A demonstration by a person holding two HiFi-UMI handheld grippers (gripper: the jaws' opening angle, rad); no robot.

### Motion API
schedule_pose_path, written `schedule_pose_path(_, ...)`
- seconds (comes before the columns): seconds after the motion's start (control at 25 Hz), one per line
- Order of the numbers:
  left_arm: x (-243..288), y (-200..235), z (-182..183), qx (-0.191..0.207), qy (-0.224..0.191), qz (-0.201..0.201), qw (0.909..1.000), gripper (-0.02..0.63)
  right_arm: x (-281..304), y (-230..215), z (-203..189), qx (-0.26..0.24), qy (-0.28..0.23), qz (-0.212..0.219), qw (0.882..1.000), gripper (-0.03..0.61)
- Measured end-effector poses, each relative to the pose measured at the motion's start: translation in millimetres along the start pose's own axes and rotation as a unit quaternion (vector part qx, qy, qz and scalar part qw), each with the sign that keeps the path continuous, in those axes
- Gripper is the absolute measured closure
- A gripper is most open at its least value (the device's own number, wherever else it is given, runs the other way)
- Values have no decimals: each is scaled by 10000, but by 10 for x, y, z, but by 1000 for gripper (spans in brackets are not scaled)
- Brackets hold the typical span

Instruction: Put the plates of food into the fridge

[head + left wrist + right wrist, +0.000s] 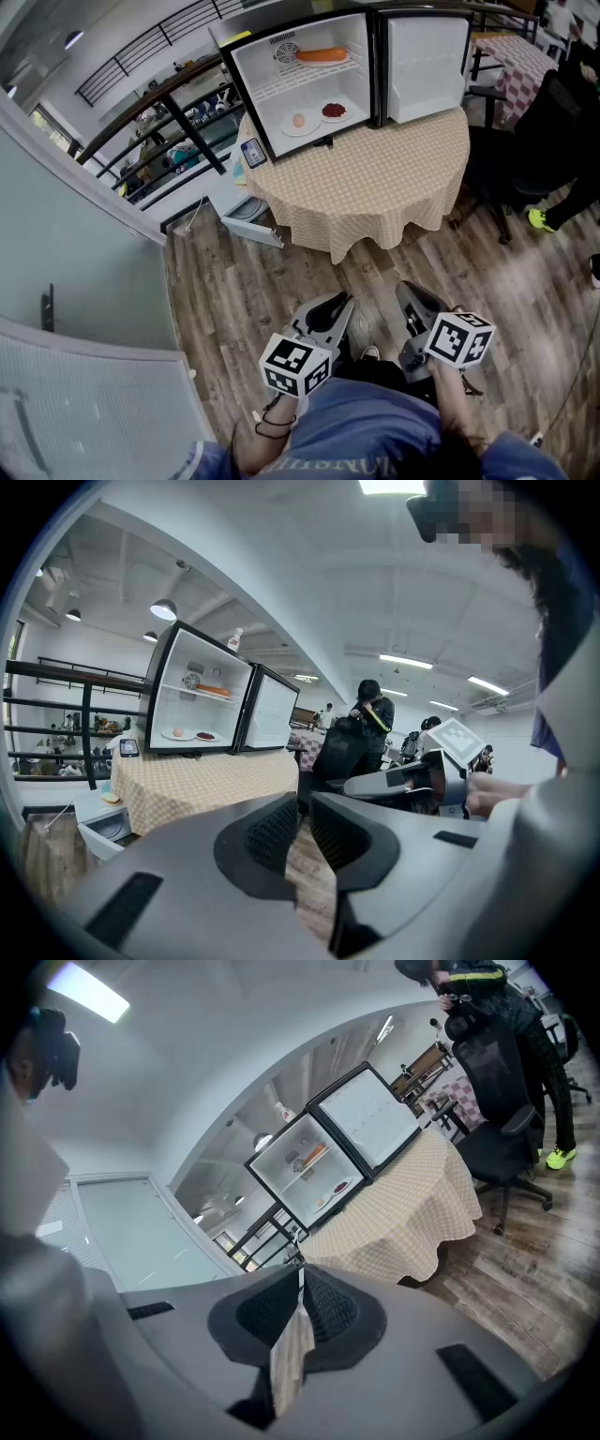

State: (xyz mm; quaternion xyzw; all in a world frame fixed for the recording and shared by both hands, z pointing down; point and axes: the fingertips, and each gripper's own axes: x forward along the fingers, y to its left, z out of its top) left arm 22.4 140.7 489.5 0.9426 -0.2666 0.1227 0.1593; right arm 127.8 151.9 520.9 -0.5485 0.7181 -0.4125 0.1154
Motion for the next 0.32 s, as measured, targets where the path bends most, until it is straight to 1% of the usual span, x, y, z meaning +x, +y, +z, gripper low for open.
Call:
schedule_pose_path(0.12,-3,1,-21,15,22,-19,10000,565,-8,-13,36,-3,-56,-35,10000,549)
schedule_pose_path(0.32,-4,28,-12,13,0,-8,10000,565,-54,73,141,53,13,-310,9995,549)
